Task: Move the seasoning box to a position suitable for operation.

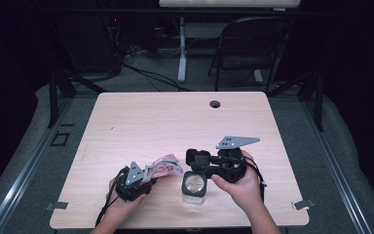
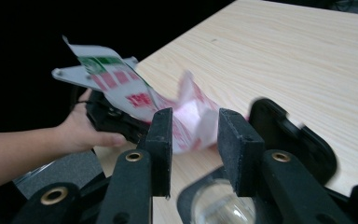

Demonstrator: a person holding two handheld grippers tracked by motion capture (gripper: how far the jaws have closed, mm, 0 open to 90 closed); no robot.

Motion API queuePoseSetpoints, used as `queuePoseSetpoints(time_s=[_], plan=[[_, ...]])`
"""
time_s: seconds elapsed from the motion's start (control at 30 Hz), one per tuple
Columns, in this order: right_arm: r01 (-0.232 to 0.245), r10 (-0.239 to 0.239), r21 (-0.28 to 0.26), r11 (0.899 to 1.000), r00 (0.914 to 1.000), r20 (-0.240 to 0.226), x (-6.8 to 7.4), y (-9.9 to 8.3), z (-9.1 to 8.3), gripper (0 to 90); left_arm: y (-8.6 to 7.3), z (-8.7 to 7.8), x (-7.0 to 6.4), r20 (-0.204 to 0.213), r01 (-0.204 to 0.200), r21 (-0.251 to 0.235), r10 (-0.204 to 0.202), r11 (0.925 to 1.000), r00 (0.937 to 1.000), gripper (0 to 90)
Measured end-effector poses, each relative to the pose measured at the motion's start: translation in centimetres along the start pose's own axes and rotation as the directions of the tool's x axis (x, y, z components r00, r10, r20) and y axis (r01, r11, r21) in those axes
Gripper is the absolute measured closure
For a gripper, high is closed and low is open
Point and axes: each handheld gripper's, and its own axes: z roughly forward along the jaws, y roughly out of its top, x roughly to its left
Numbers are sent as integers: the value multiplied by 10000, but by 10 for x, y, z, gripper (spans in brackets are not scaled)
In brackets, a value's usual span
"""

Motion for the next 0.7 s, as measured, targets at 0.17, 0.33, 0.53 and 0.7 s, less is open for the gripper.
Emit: queuePoseSetpoints(time_s=[0.17,0.33,0.53,0.7], plan=[[-18,16,77,10000,9997,258,-3,-5,-6,604,8,-4,-2,-507,-588,-224,576,9980,9970,577],[-213,204,193,9996,9988,443,-8,-8,-8,623,17,-7,-2,-838,-930,-456,889,9946,9925,577],[-362,350,206,9991,9979,536,-10,-8,-11,676,22,-6,-1,-1084,-1070,-541,1007,9928,9890,577],[-258,242,205,9995,9967,777,-8,-9,-9,651,28,-6,1,-1400,-1307,-643,1207,9893,9828,577]])
